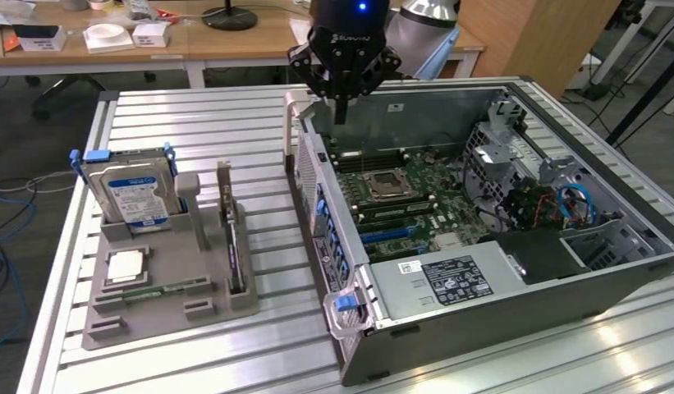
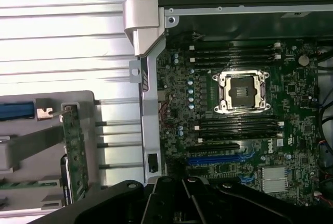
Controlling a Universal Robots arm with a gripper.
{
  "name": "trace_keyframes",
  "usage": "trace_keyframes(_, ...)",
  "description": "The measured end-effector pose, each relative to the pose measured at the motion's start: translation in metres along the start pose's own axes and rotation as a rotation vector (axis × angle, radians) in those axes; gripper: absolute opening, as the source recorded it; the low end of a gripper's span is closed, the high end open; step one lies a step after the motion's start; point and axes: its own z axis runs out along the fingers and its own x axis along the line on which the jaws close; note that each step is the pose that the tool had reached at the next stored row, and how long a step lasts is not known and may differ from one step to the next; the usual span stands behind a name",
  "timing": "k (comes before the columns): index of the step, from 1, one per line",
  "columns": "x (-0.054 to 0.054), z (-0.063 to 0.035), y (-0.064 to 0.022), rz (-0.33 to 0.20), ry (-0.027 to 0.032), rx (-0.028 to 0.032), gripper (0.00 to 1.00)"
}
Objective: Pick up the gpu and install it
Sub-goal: 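Reach for the gpu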
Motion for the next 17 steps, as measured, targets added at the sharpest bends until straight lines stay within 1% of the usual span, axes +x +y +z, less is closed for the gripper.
trace_keyframes(10, 0.0065, 0.0001, -0.0005, 0.000, 0.0000, -0.0001, 0.11)
trace_keyframes(17, 0.0082, 0.0002, -0.0006, 0.000, 0.0000, 0.0000, 0.11)
